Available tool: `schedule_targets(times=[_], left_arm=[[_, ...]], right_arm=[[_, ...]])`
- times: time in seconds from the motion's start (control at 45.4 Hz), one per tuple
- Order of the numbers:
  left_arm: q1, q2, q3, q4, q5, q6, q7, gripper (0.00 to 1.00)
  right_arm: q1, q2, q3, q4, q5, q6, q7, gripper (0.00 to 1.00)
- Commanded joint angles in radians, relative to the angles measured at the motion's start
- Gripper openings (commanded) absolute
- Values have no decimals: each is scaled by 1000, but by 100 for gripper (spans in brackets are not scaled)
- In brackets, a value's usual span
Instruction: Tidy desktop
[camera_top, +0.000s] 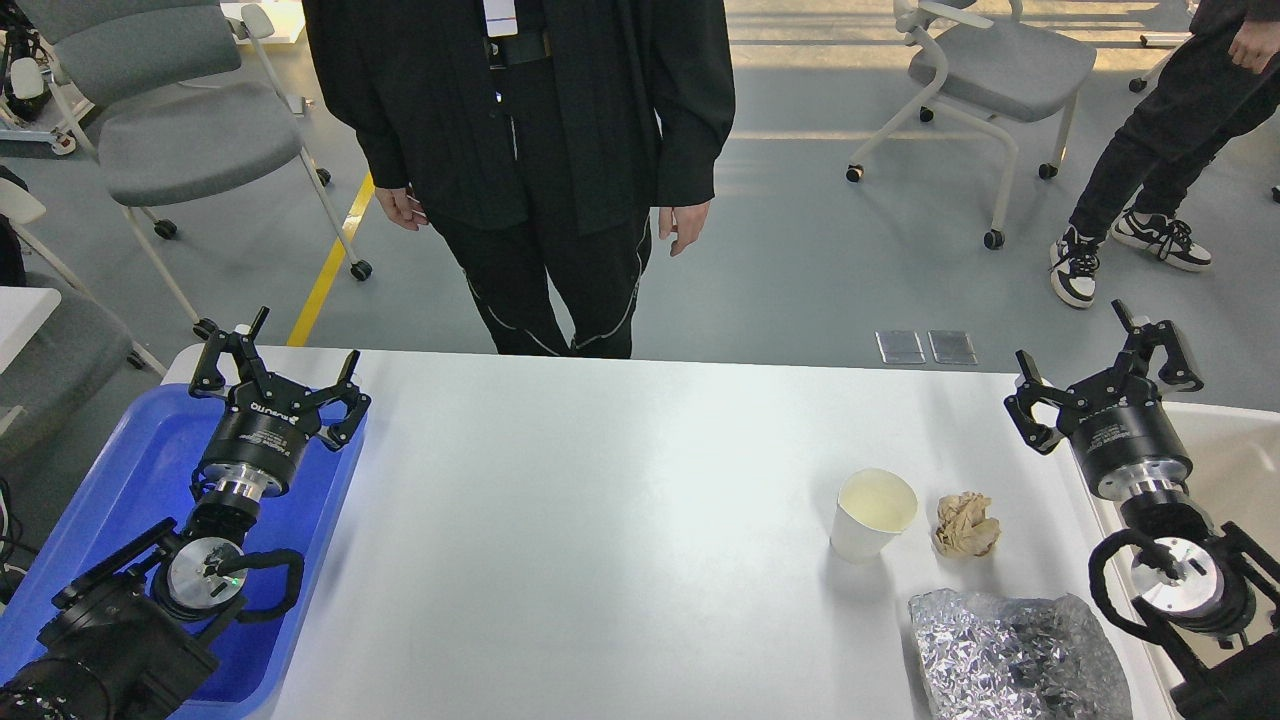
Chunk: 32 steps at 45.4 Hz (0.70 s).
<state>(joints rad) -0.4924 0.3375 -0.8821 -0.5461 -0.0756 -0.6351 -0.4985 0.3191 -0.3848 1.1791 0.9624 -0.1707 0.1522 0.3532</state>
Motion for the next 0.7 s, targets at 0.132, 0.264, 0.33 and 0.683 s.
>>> schedule_targets(times=[0.132, 0.264, 0.33, 0.683], left_arm=[[-2, 0, 2, 0, -1, 2, 0, 100], [-2, 0, 2, 0, 0, 2, 0, 100], [-2, 0, 2, 0, -1, 2, 0, 100], [-2, 0, 2, 0, -1, 2, 0, 100]], right_arm=[[-11, -3, -18, 4, -3, 1, 0, 100], [-3, -9, -38, -1, -1, -17, 0, 100], [1, -12, -36, -1, -1, -19, 0, 100], [0, -6, -44, -2, 0, -20, -3, 100]])
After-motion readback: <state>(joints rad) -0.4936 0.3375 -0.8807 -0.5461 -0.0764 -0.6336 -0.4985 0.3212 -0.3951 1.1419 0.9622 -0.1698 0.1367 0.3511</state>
